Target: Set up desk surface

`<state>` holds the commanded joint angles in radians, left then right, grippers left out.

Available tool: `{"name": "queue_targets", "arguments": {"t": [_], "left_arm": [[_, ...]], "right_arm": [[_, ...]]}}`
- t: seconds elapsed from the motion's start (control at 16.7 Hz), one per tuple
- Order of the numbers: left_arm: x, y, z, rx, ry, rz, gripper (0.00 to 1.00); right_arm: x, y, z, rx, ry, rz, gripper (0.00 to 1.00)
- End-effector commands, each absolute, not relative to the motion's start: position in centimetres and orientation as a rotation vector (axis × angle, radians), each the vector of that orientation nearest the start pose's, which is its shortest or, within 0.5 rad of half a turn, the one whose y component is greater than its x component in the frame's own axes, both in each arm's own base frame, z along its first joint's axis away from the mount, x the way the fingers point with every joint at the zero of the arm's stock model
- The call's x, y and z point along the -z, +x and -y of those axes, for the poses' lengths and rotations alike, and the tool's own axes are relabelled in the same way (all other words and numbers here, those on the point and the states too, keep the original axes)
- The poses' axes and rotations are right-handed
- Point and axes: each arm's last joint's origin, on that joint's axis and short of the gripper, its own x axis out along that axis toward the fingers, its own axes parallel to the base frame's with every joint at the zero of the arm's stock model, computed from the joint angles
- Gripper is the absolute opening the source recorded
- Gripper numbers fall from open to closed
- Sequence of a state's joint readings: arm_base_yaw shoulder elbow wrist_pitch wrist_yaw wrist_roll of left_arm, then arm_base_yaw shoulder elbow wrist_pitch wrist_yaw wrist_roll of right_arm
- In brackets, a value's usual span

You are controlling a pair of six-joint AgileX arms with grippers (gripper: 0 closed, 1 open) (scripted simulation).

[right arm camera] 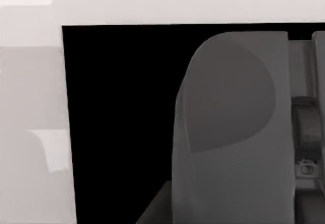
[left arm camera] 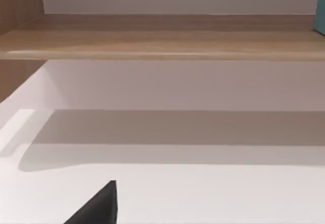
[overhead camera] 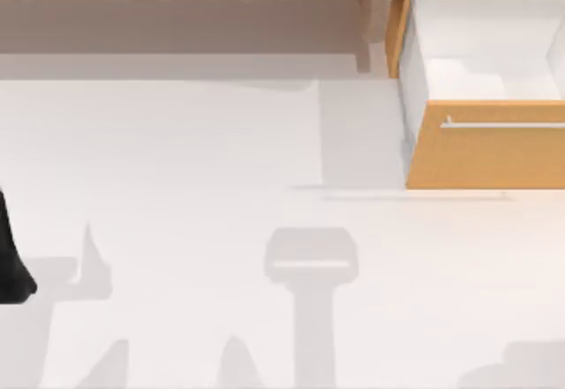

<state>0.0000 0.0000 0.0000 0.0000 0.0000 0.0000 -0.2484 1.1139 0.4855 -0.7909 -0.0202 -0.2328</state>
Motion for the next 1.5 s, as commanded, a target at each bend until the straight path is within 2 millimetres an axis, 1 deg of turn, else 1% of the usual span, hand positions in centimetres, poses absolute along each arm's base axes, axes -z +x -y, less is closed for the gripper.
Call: {"name": "queue_targets", "arguments": {"t": [0.12,0.42,1.2,1.26,1.5], "left_arm": [[-16.0,10.57,0.12,0.0,0.0,0.0,1.0],[-16.0,10.57,0.12,0.0,0.0,0.0,1.0],[-16.0,10.57,0.12,0.0,0.0,0.0,1.0],[-16.0,10.57,0.12,0.0,0.0,0.0,1.0],[-16.0,10.57,0.12,0.0,0.0,0.0,1.0]], "right_arm": [[-13.49,14.89,3.74,0.018,0.012,-1.464,0.0],[-13.45,14.87,3.73,0.018,0.013,-1.467,0.0],[-13.45,14.87,3.73,0.018,0.013,-1.467,0.98],[-13.45,14.87,3.73,0.018,0.013,-1.467,1.0],[-13.45,14.87,3.73,0.018,0.013,-1.467,1.0]]}}
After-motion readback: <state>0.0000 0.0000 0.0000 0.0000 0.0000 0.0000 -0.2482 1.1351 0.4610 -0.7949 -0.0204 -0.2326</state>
